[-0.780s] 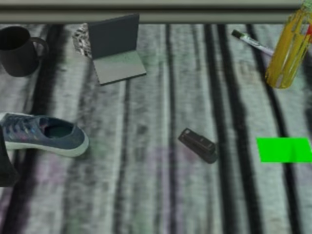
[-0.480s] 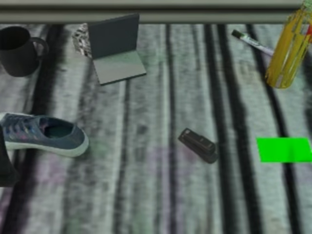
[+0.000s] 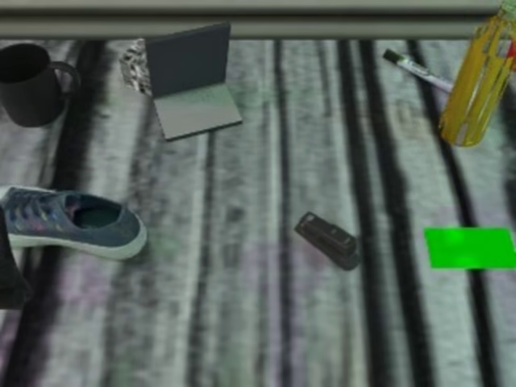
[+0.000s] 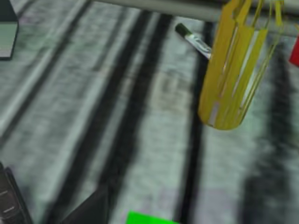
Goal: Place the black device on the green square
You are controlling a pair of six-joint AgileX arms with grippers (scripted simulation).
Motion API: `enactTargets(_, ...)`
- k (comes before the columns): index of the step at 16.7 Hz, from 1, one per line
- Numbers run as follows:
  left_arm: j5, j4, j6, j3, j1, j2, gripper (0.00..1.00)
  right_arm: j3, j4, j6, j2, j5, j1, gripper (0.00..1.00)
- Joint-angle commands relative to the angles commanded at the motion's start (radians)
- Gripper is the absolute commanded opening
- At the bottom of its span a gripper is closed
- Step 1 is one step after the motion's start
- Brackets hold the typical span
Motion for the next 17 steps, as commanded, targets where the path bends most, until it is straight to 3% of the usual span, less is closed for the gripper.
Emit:
enactTargets(9, 0.000, 0.000, 0.000, 0.000, 0.000, 0.000, 1.00, 0.795, -0.553, -0.083, 1.000, -0.001, 0.246, 1.00)
enactTargets(17, 0.000, 0.000, 0.000, 0.000, 0.000, 0.000, 1.00, 1.259, -0.837, -0.128, 1.503, -0.003, 0.384, 1.00)
